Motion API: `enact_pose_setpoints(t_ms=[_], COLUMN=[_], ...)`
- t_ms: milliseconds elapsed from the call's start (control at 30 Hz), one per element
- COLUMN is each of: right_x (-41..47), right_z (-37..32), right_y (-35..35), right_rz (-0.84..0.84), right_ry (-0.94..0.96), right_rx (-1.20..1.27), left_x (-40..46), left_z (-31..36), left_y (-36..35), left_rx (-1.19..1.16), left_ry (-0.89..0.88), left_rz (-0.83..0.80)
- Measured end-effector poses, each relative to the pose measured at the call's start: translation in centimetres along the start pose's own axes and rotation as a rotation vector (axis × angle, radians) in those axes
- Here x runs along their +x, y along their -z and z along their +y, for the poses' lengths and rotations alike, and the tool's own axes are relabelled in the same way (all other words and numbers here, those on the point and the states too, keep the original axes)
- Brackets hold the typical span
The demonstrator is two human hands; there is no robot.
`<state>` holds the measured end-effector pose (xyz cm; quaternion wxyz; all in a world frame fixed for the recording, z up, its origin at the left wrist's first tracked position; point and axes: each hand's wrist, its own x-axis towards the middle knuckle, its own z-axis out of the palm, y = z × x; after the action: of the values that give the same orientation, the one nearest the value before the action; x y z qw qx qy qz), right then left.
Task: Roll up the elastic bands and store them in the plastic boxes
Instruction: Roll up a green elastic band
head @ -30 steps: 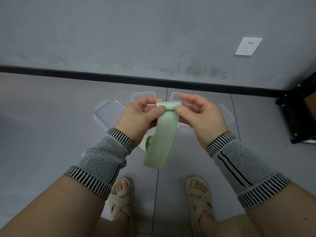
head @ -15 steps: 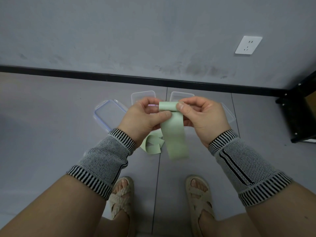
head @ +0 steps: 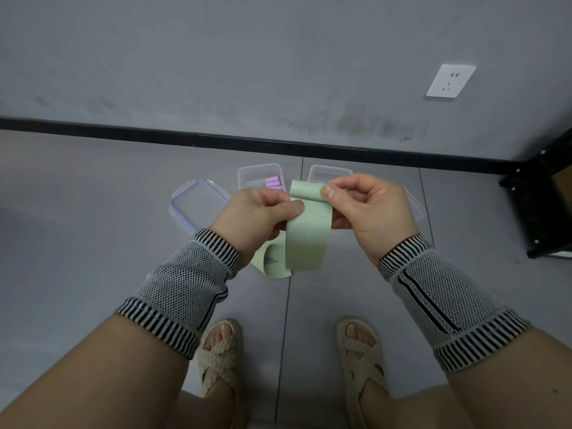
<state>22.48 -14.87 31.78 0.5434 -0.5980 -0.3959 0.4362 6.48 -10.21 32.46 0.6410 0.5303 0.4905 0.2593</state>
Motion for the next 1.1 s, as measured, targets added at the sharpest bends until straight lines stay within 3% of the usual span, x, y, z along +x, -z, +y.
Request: enact_pose_setpoints(t_ms=[667,933,1100], right_x=[-0.17,0.06,0.15], right_z=[0.08,0.43,0.26], right_y=[-0.77,-0.65,-0.30], right_rz=[-0.046,-0.023,-0.186], right_ry=[0.042,-0.130,-0.239], right_rx=[0.009,0.160,0.146], left_x=[-0.29,-0.07,-0.16], left_z=[0.45,0.14,0.05], left_y=[0.28,0.45,0.41], left_rx=[-0.135,-0.171,-0.169], left_ry=[0.017,-0.043,-0.070], left_rz=[0.007,-0.030,-0.052])
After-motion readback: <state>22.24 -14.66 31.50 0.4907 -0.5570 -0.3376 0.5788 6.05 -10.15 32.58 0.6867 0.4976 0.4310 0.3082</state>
